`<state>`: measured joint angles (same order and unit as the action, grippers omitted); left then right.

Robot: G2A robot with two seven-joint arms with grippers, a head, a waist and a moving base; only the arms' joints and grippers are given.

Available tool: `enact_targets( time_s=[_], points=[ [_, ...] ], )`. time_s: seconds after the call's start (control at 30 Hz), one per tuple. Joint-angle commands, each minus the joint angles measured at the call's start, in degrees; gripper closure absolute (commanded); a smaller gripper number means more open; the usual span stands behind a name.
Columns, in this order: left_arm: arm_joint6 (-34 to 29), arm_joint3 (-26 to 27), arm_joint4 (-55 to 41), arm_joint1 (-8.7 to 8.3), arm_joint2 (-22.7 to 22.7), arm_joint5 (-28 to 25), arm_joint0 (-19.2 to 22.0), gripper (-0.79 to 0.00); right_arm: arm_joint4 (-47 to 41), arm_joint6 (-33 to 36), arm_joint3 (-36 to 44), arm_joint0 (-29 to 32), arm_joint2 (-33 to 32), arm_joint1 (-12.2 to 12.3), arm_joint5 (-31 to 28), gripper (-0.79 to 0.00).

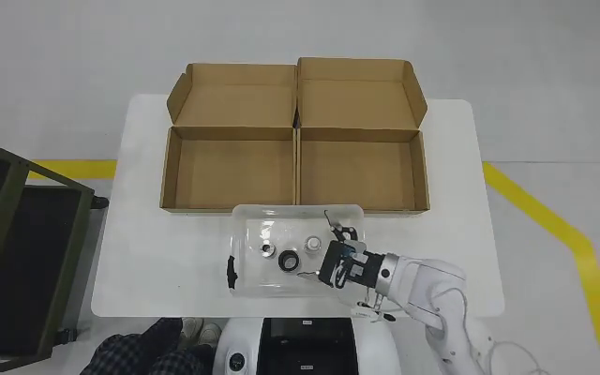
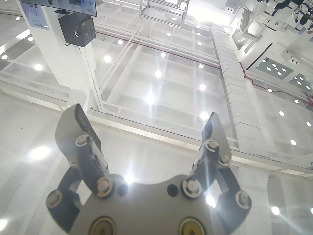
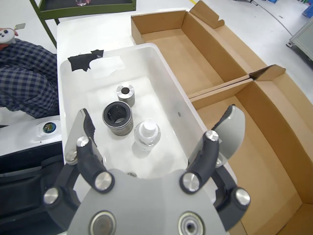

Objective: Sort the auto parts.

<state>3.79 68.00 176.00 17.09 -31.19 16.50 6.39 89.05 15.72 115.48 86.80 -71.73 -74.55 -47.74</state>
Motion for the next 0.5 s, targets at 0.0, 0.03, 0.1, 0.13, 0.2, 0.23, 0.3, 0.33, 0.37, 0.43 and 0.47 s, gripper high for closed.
enact_targets(
  time_s=[0.0,0.03,0.1,0.13,0.2,0.23,0.3,0.33,0.37,0.43,0.47],
  points=[
    [0.00,0.00,0.00,0.00,0.00,0.00,0.00,-0.785,-0.26,0.84,-0.65,-0.49,0.59,0.07,-0.05,-0.785],
    [0.00,0.00,0.00,0.00,0.00,0.00,0.00,-0.785,-0.19,1.26,-0.93,-0.78,0.89,0.12,-0.09,-0.785],
    [0.00,0.00,0.00,0.00,0.00,0.00,0.00,-0.785,0.06,1.98,-1.35,-1.30,1.38,0.23,-0.15,-0.785],
    [0.00,0.00,0.00,0.00,0.00,0.00,0.00,-0.785,0.36,2.49,-1.52,-1.54,1.58,0.30,-0.16,-0.785],
    [0.00,0.00,0.00,0.00,0.00,0.00,0.00,-0.785,0.55,3.26,-1.73,-1.89,1.93,0.42,-0.14,-0.785],
    [0.00,0.00,0.00,0.00,0.00,0.00,0.00,-0.785,0.40,3.51,-1.88,-2.02,2.02,0.48,-0.17,-0.785],
    [0.00,0.00,0.00,0.00,0.00,0.00,0.00,-0.785,0.14,4.27,-2.25,-2.23,1.95,0.64,-0.34,-0.785],
    [0.00,0.00,0.00,0.00,0.00,0.00,0.00,-0.785,-0.09,4.63,-2.51,-2.29,1.81,0.73,-0.42,-0.785],
    [0.00,0.00,0.00,0.00,0.00,0.00,0.00,-0.785,-0.38,5.00,-2.88,-2.35,1.60,0.83,-0.51,-0.785],
    [0.00,0.00,0.00,0.00,0.00,0.00,0.00,-0.785,-1.03,5.76,-3.38,-2.53,1.35,0.99,-0.64,-0.785],
    [0.00,0.00,0.00,0.00,0.00,0.00,0.00,-0.785,-1.41,6.15,-3.56,-2.63,1.33,1.06,-0.71,-0.785]
  ],
)
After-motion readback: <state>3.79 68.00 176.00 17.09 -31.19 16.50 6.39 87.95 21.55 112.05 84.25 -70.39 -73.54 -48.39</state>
